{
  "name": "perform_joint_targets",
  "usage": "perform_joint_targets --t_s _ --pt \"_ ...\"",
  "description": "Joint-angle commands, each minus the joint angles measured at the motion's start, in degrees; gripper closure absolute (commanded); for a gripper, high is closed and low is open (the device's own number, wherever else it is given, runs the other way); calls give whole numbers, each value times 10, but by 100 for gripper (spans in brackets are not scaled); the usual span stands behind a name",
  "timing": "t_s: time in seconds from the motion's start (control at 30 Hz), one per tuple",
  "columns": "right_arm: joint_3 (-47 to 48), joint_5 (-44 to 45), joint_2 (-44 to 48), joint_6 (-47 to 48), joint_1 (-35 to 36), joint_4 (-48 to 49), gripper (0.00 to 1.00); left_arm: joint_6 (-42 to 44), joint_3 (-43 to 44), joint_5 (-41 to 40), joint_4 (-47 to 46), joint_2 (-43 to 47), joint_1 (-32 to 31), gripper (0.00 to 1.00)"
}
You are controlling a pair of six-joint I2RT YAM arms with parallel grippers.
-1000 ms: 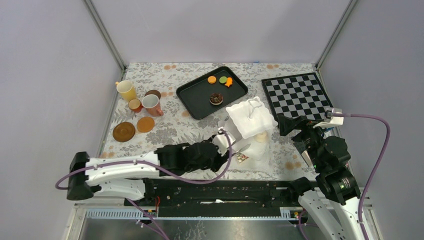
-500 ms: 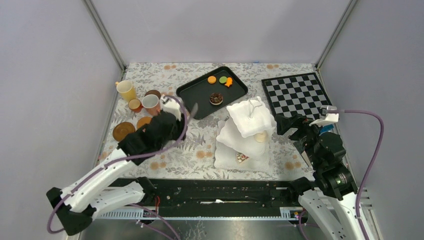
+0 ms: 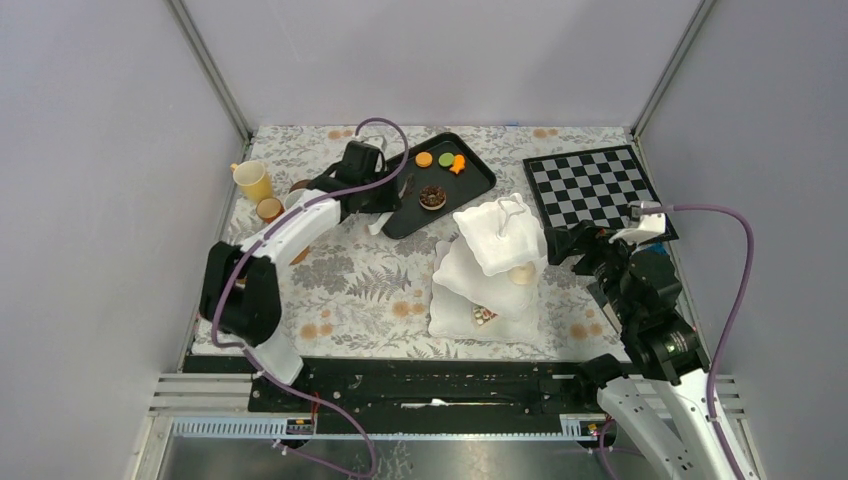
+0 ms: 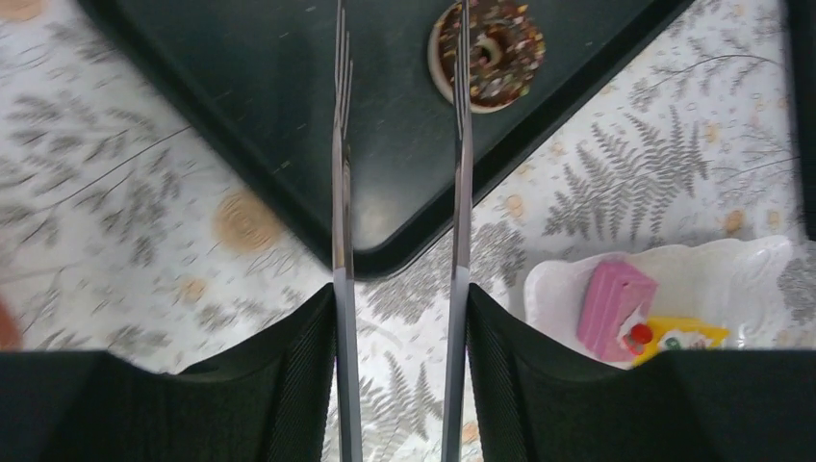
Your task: Serve the afternoon tea
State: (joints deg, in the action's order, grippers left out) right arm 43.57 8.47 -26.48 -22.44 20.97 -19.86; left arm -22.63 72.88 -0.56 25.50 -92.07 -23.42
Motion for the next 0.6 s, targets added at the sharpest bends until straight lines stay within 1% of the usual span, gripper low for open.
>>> perform_joint_targets --t_s 0.0,0.13,0.33,0.43,0.57 --pt "40 -13 -30 18 3 21 2 -5 75 63 -64 -48 -1 49" --pt "49 -17 -40 6 3 23 2 16 105 61 -60 -93 -2 46" --pt "34 -7 -31 -16 3 27 2 34 164 70 -28 -138 -8 40" --pt "28 -7 -23 -22 3 26 2 53 207 48 13 -169 -21 39" --pt "28 -7 -17 -20 3 25 2 66 250 27 43 -200 -34 38"
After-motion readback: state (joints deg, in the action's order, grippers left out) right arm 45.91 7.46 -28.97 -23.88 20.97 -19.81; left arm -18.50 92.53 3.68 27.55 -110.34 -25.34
